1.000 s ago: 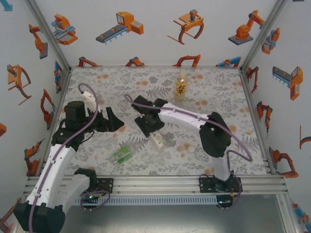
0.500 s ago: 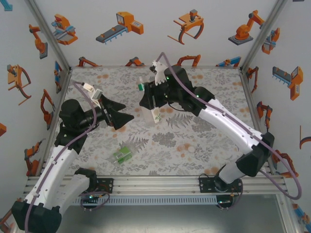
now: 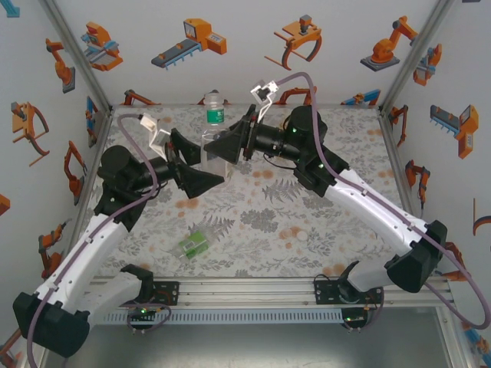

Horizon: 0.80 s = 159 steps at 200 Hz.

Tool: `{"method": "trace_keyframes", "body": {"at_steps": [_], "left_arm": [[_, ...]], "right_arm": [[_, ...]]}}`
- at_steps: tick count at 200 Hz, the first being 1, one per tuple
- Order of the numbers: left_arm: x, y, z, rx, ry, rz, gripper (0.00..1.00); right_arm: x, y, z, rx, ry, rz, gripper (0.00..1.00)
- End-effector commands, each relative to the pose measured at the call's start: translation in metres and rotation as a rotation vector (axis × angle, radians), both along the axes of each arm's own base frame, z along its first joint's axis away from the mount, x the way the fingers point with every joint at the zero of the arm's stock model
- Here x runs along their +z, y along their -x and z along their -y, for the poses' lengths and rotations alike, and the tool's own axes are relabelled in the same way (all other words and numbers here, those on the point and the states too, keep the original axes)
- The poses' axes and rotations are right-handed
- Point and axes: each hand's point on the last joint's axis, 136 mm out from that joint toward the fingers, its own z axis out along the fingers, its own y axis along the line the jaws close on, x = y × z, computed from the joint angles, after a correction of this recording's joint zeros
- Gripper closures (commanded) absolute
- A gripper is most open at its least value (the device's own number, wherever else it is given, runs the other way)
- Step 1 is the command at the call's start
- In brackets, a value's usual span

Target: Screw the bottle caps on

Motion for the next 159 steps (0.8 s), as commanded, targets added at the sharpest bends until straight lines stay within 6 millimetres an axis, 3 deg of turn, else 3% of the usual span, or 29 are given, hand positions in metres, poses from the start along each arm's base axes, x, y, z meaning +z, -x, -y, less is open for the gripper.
{"method": "trace_keyframes", "body": {"at_steps": [1,67,116,159], "left_arm": [[0.030,0.012,0.008,-0.072,0.046,0.065,0.11],[0.031,0.006,0.020,-0.097,0.055,0.048,0.34],[0.010,0.000,0.019,-0.038,-0.028,0.029,0.41],[-0.034,-0.007,0.009,0.069,-0.212,-0.019,0.49]], "right_arm": [[0.027,0.016,0.002,0.060,-0.107,0.059,0.73],[0.028,0.021,0.006,0.070,-0.122,0.078,0.74],[0.002,0.008,0.025,-0.098,0.034,0.059,0.35],[-0.046,-0.002,0.058,-0.279,0.242,-0.021,0.32]]}}
